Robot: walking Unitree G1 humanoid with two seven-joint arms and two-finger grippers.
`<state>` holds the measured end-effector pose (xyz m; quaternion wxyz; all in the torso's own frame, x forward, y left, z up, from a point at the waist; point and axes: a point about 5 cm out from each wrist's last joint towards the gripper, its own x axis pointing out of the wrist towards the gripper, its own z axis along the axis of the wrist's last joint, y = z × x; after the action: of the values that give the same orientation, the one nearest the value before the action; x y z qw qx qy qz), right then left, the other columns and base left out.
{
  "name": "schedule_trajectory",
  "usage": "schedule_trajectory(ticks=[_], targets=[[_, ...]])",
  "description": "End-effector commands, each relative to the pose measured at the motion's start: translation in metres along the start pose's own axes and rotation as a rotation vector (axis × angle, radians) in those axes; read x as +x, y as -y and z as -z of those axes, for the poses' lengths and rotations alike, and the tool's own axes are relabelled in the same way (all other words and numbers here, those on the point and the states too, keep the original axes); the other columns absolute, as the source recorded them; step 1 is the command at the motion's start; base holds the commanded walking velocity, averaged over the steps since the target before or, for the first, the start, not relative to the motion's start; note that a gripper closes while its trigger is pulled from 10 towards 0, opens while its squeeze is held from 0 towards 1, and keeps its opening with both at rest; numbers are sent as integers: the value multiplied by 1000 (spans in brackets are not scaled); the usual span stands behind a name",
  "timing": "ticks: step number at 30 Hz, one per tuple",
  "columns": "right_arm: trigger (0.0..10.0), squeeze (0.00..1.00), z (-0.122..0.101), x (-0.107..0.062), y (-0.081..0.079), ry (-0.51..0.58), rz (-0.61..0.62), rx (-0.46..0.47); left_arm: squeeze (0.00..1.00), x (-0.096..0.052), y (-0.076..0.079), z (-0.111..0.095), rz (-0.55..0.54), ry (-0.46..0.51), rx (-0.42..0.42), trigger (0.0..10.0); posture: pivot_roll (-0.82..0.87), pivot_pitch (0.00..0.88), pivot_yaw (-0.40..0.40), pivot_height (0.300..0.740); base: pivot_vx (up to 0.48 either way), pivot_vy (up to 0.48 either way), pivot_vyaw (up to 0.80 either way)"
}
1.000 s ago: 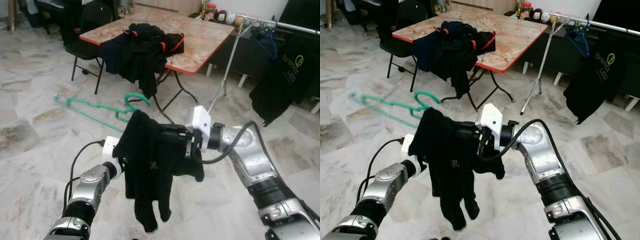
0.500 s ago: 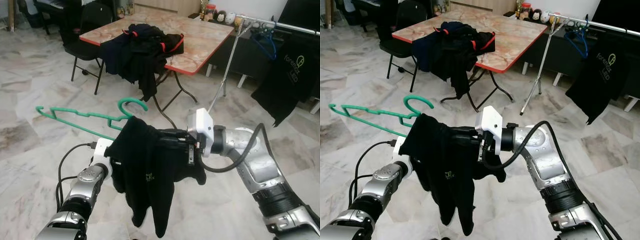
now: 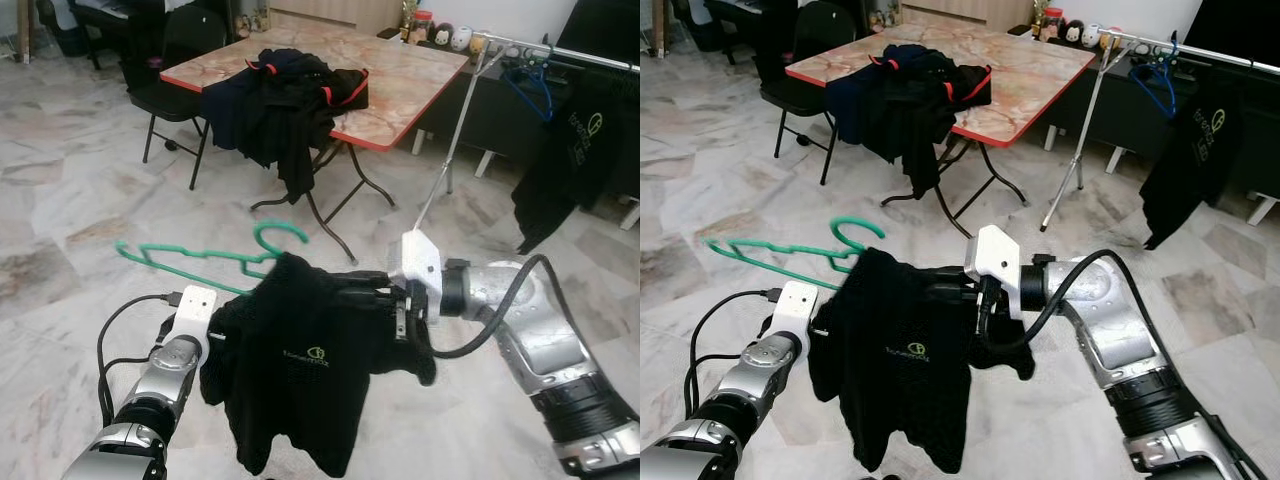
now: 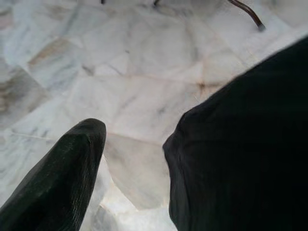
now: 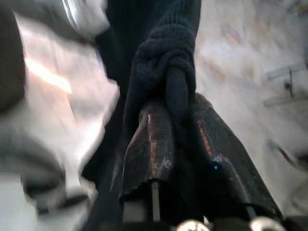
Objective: Hang hanger
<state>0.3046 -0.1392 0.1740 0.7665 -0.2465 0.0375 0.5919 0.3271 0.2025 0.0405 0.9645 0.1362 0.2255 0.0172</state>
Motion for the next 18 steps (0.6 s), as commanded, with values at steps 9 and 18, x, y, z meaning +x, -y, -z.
schedule_trajectory(ticks=[9, 18], targets=[[10000, 0, 24, -26, 6, -213, 63, -60, 0, 0, -9, -2, -41, 13, 13, 10000, -151, 0, -2, 740, 0, 0, 0], [10000, 0, 24, -42, 6, -202, 50, -68, 0, 0, -9, -1, -45, 11, 21, 10000, -148, 0, 0, 740, 0, 0, 0]])
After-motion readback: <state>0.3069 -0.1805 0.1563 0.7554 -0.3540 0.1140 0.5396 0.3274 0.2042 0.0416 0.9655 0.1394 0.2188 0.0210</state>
